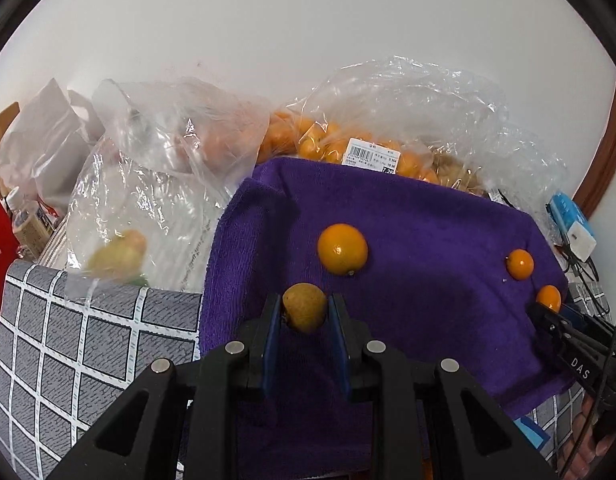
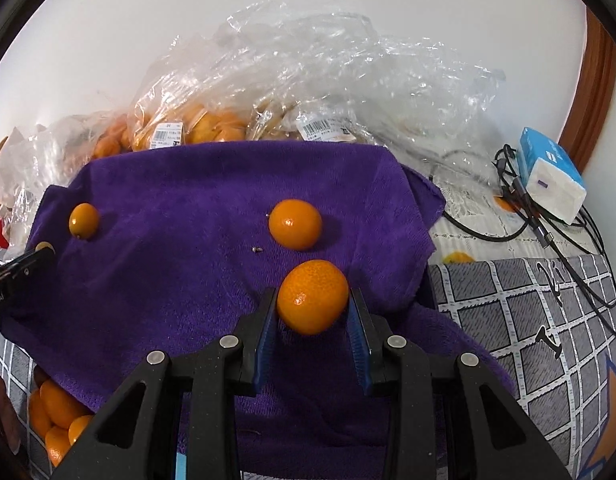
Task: Organize fruits
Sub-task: 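Carry the orange and yellow-green fruit over the purple towel with both grippers, then open the right gripper onto the towel while the left gripper releases the yellow-green fruit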
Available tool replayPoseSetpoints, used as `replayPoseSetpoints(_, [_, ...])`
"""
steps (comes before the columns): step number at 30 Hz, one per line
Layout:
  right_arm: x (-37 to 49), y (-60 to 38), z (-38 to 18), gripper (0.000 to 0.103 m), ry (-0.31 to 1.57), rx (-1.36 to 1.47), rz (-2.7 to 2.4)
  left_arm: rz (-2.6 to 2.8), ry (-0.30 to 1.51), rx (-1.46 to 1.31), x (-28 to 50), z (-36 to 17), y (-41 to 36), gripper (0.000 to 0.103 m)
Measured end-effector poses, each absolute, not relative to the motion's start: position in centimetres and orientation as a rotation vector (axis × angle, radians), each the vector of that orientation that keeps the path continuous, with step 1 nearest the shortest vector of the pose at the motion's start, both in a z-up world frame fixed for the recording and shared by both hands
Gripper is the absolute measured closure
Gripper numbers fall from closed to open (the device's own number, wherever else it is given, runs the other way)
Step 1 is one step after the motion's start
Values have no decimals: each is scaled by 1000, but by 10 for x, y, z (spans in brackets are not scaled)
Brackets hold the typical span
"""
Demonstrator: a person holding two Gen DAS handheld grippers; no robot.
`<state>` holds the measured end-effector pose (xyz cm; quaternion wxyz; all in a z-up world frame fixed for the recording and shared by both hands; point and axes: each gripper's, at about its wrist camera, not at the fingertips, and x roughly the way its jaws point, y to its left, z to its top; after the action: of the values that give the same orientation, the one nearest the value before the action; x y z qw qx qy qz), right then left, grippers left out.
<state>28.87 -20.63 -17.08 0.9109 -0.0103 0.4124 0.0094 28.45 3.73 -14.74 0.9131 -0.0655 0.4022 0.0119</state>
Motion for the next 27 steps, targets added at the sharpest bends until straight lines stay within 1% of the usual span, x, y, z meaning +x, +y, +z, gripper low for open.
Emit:
replayPoseSetpoints(20, [284, -200, -176, 68, 841, -58, 14, 46, 848, -82, 290, -152, 31, 80])
replayPoseSetpoints(24, [282, -202, -176, 60, 840, -41, 16, 35, 856, -74, 291, -153, 30, 80])
replayPoseSetpoints(25, [281, -202, -175, 57, 835, -37, 16, 26, 857, -84, 290, -152, 31, 80])
replayPoseSetpoints(27, [279, -203, -173, 47, 826, -27, 17, 21, 858, -92, 290, -152, 31, 80])
